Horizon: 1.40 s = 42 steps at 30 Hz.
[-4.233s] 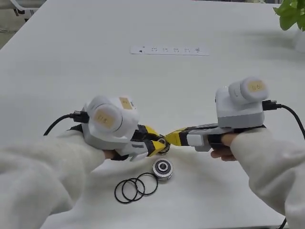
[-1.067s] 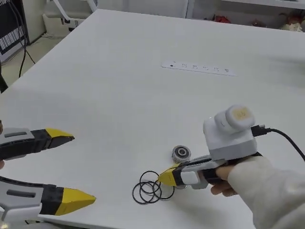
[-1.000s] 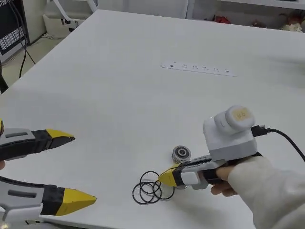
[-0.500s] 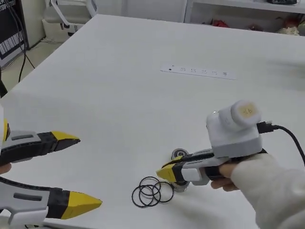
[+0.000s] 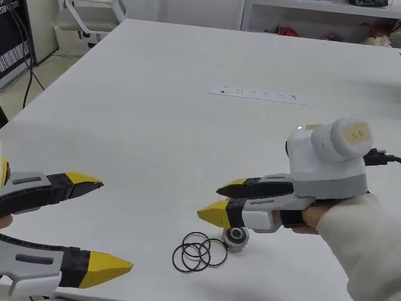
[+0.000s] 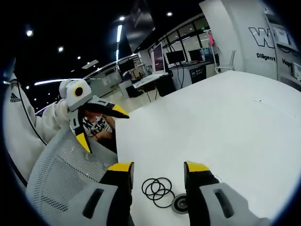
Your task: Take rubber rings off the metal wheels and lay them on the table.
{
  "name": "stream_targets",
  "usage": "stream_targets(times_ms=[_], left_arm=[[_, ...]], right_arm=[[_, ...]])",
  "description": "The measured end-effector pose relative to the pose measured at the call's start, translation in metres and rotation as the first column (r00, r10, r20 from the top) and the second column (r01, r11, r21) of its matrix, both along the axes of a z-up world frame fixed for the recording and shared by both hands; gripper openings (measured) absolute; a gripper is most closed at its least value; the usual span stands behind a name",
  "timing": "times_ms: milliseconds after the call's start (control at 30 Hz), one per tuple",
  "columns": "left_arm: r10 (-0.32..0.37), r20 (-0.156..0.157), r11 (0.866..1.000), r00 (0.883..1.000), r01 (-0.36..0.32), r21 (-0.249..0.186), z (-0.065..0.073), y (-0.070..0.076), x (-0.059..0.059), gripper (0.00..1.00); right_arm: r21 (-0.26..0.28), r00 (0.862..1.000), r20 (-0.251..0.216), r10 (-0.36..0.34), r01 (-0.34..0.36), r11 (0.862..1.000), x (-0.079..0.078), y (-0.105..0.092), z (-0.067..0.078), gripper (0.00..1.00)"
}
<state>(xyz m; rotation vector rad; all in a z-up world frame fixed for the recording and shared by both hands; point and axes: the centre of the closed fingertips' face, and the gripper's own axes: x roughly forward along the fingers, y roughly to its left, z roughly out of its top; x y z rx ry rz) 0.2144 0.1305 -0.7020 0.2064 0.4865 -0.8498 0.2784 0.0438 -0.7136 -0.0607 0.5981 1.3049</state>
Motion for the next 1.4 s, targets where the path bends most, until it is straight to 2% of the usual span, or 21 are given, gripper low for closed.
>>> stream_targets(times_ms=[167,300,433,600,733,1067,1267,1400], left_arm=[[0.010,-0.005,1.000,1.000,-0.010,0.001,-0.003,0.002,0.001,0.80],[0.011,-0.007,1.000,1.000,-0.011,-0.001,-0.004,0.003,0.001,0.81],[0.009,-0.011,1.000,1.000,-0.010,-0.002,-0.006,0.004,0.001,0.81],[0.002,-0.013,1.000,1.000,-0.002,-0.002,-0.006,0.003,0.001,0.81],[0.003,-0.014,1.000,1.000,-0.003,-0.005,-0.006,0.003,0.002,0.82],[0.003,-0.008,1.000,1.000,-0.003,-0.017,-0.005,0.003,0.003,0.82],[0.013,-0.008,1.000,1.000,-0.013,-0.020,-0.006,0.006,0.003,0.82],[0.026,-0.008,0.999,1.000,-0.026,-0.024,-0.007,0.009,0.005,0.82]], right_arm=[[0.057,1.000,0.007,-0.031,0.030,0.998,-0.001,-0.005,0.018,0.59],[0.067,0.998,0.040,-0.042,0.039,0.997,-0.005,-0.011,0.029,0.65],[0.070,0.995,0.072,-0.063,0.058,0.996,-0.007,-0.019,0.038,0.77],[0.062,0.992,0.109,-0.059,0.052,0.997,-0.013,-0.031,0.045,0.84],[0.028,0.991,0.124,-0.056,0.053,0.998,-0.017,-0.049,0.043,0.91],[-0.062,0.989,0.133,-0.065,0.073,0.995,-0.022,-0.095,0.028,0.93],[-0.110,0.986,0.129,-0.110,0.124,0.986,-0.022,-0.126,0.015,0.92],[-0.112,0.980,0.105,-0.171,0.182,0.977,-0.020,-0.145,0.007,0.91]])
